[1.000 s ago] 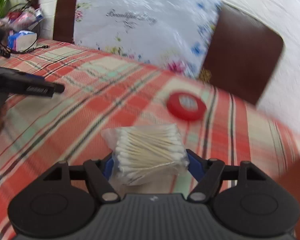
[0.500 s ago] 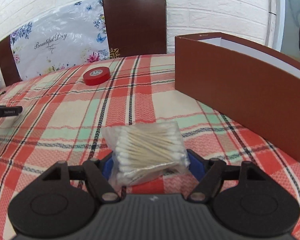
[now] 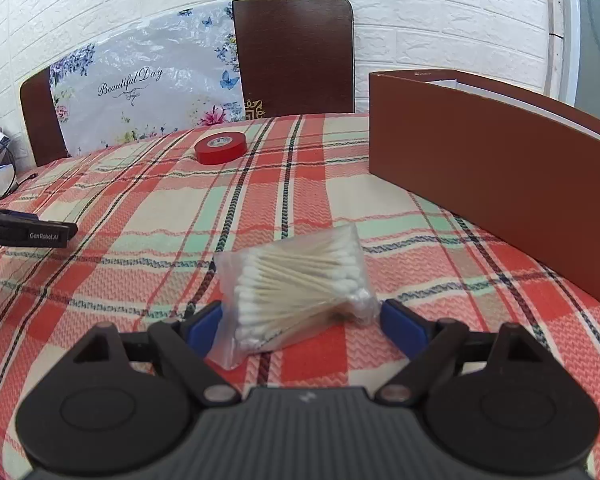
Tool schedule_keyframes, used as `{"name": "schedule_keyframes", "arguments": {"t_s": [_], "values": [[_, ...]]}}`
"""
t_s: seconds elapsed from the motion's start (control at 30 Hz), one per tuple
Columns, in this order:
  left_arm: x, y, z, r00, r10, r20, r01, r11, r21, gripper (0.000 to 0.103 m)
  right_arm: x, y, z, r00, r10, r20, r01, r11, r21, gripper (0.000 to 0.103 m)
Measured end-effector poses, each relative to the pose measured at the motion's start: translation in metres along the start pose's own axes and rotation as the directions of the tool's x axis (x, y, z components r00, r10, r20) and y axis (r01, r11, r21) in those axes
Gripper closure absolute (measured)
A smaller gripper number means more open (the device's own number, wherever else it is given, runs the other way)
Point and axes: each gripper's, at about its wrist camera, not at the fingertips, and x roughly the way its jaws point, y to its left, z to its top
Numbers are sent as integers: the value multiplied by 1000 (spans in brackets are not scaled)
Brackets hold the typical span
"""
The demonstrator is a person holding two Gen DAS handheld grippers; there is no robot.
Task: Organize objects
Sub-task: 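Lower the swab bag onto the table and open the right tool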
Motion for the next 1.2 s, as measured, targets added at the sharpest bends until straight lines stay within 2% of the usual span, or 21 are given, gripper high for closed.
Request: {"name": "schedule_keyframes", "arguments": {"t_s": [0.5,0.87,0.97,1.03,1.1,1.2], "values": [[-10,-10,1,997,-59,-54,58,998,-18,38,-1,2,-3,1000,4,5,-4,1000,-11,12],[-16,-28,3,995,-88,-53,89,996,21,38,-3,1,-5,1000,13,3,-13,1000,-28,9],[-19,-31,4,991,-115,-68,116,993,14,38,-3,0,-5,1000,15,2,-15,999,-30,9],[-23,-34,5,984,-156,-88,157,988,1,38,-4,0,-6,1000,16,3,-16,999,-33,8],[-27,-38,6,969,-219,-116,218,976,-18,38,-4,0,-6,1000,17,3,-17,999,-37,8],[-33,-49,6,932,-323,-163,321,946,-41,38,-5,-1,-7,1000,19,2,-19,999,-48,7]]}}
